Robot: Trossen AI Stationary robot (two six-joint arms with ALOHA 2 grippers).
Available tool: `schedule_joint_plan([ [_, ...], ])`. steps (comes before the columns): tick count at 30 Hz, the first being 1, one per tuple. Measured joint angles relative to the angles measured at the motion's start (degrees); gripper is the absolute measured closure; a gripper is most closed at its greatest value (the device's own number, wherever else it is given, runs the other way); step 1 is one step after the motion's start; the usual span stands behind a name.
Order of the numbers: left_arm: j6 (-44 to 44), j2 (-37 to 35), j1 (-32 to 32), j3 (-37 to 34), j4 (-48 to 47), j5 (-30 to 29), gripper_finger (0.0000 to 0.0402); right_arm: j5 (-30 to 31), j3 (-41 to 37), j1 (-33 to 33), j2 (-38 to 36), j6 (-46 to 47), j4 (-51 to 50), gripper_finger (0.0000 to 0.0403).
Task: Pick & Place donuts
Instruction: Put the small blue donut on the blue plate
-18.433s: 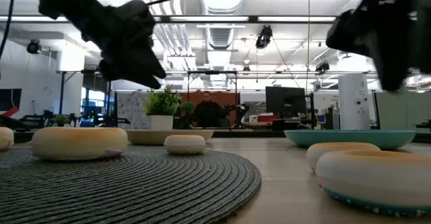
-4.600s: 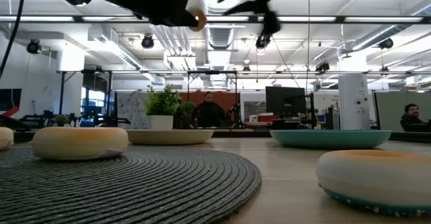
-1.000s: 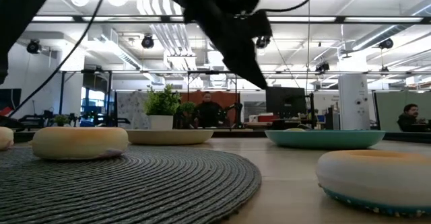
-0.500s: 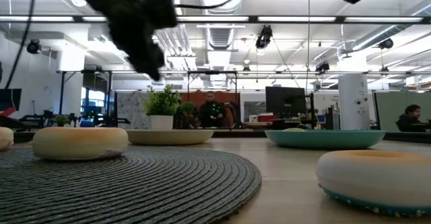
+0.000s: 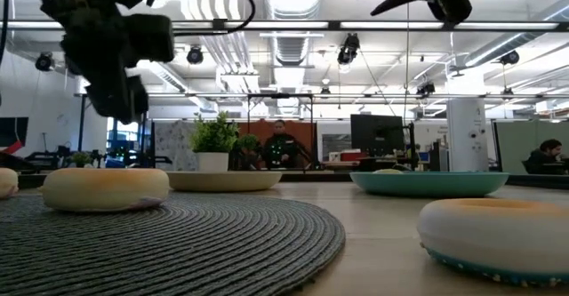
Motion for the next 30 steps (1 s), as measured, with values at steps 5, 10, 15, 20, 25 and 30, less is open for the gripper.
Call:
schedule_joint_plan([
  [5, 1.85, 0.16, 0.02, 0.32, 3.41, 0.34, 0.0323, -15.35, 0.10, 3.99, 1.94, -4.47, -0.44, 0.0273],
  [10, 3.52, 0.16, 0.06, 0.31, 3.95, -0.49, 0.0323, -25.26, 0.09, 10.79, 8.61, -3.53, -0.36, 0.0279],
  [15, 4.55, 0.18, 0.06, 0.22, 4.06, -1.76, 0.0323, -35.44, 0.00, 13.80, 17.57, -0.88, 2.67, 0.0288],
  [20, 4.55, 0.18, 0.06, 0.22, 4.10, -2.43, 0.0323, -38.30, 0.93, 15.77, 26.03, -6.52, 8.89, 0.0297],
  [25, 4.57, 0.18, 0.06, 0.20, 4.10, -2.42, 0.0323, -36.35, 6.87, 18.67, 33.45, -18.29, 6.71, 0.0304],
  [30, 4.58, 0.18, 0.05, 0.15, 4.05, -2.45, 0.0323, -36.30, 16.48, 20.67, 42.20, -35.61, -0.16, 0.0305],
])
